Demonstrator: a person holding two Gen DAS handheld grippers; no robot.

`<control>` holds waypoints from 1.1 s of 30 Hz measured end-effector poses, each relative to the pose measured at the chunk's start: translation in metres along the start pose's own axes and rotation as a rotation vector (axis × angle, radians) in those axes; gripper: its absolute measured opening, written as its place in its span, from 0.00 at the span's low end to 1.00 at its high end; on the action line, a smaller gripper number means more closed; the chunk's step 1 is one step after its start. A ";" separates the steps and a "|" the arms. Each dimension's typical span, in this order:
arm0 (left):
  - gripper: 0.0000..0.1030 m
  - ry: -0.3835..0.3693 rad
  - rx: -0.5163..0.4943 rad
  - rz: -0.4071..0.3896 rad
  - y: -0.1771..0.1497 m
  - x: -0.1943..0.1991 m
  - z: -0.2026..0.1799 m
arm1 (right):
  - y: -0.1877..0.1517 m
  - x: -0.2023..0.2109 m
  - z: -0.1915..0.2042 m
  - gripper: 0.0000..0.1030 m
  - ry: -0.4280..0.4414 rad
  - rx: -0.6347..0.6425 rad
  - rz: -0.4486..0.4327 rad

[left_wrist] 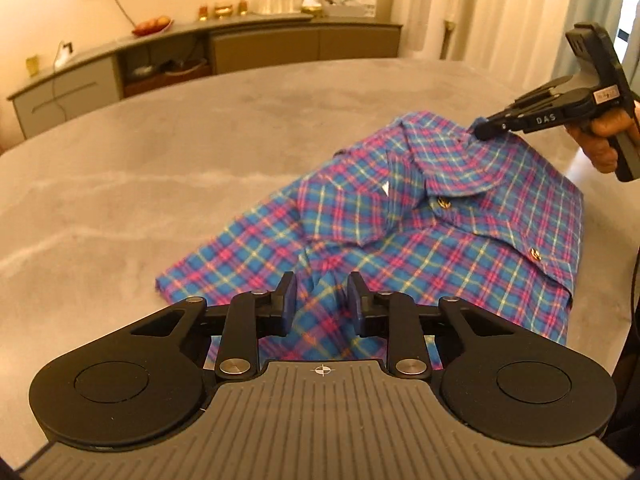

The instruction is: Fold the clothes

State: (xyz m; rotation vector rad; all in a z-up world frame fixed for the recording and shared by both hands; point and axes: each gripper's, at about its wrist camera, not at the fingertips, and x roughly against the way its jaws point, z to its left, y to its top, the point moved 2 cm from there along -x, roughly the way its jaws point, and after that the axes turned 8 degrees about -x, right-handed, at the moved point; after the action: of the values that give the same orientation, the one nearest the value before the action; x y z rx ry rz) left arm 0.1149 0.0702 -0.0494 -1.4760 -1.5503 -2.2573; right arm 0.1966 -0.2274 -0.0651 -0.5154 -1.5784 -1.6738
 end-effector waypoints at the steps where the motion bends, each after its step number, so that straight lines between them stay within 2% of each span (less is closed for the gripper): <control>1: 0.19 0.001 -0.003 0.009 0.000 -0.004 0.003 | 0.005 0.001 -0.001 0.20 -0.003 -0.005 -0.018; 2: 0.19 -0.003 -0.005 0.021 0.001 -0.008 0.007 | 0.009 0.006 -0.001 0.24 -0.001 -0.012 -0.036; 5: 0.21 -0.033 -0.002 0.042 0.004 -0.017 0.017 | 0.020 0.006 0.004 0.45 0.033 -0.011 -0.062; 9: 0.23 -0.104 0.068 0.009 0.017 -0.022 0.035 | 0.035 -0.013 0.016 0.51 0.112 0.034 -0.020; 10: 0.26 -0.127 0.099 0.012 0.019 -0.024 0.042 | 0.039 -0.022 0.019 0.55 0.135 0.052 -0.002; 11: 0.28 -0.150 0.133 0.019 0.019 -0.028 0.049 | 0.043 -0.034 0.023 0.59 0.176 0.074 0.040; 13: 0.28 -0.191 0.206 0.047 0.015 -0.037 0.063 | 0.045 -0.056 0.027 0.59 0.217 0.098 0.106; 16: 0.31 -0.259 0.304 0.033 0.006 -0.040 0.080 | 0.042 -0.074 0.031 0.43 0.266 0.124 0.149; 17: 0.36 -0.294 0.329 0.024 0.004 -0.039 0.084 | 0.041 -0.075 0.032 0.38 0.284 0.132 0.147; 18: 0.39 -0.336 0.348 0.009 0.003 -0.038 0.088 | 0.041 -0.073 0.031 0.25 0.290 0.144 0.146; 19: 0.43 -0.369 0.356 0.002 0.002 -0.037 0.090 | 0.042 -0.070 0.029 0.19 0.305 0.133 0.142; 20: 0.45 -0.379 0.336 0.008 0.003 -0.037 0.087 | 0.044 -0.068 0.027 0.12 0.320 0.123 0.138; 23: 0.48 -0.361 0.218 0.028 0.007 -0.035 0.071 | 0.047 -0.066 0.023 0.09 0.343 0.114 0.134; 24: 0.46 -0.352 0.180 0.024 0.010 -0.035 0.064 | 0.048 -0.065 0.024 0.06 0.348 0.115 0.134; 26: 0.04 -0.311 0.103 0.012 0.014 -0.033 0.052 | 0.050 -0.062 0.026 0.05 0.349 0.129 0.123; 28: 0.00 -0.270 0.043 -0.031 0.016 -0.028 0.046 | 0.053 -0.052 0.030 0.05 0.348 0.151 0.085; 31: 0.00 -0.230 0.048 -0.124 0.022 -0.014 0.049 | 0.068 -0.033 0.034 0.04 0.342 0.159 -0.013; 33: 0.00 -0.179 0.068 -0.120 0.022 -0.017 0.057 | 0.076 -0.038 0.034 0.04 0.296 0.163 -0.040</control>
State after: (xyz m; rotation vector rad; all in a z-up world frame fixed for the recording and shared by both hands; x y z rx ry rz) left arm 0.1737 0.0934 -0.0431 -1.6494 -1.7910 -2.1599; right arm 0.2705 -0.1806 -0.0381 -0.1448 -1.4966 -1.5525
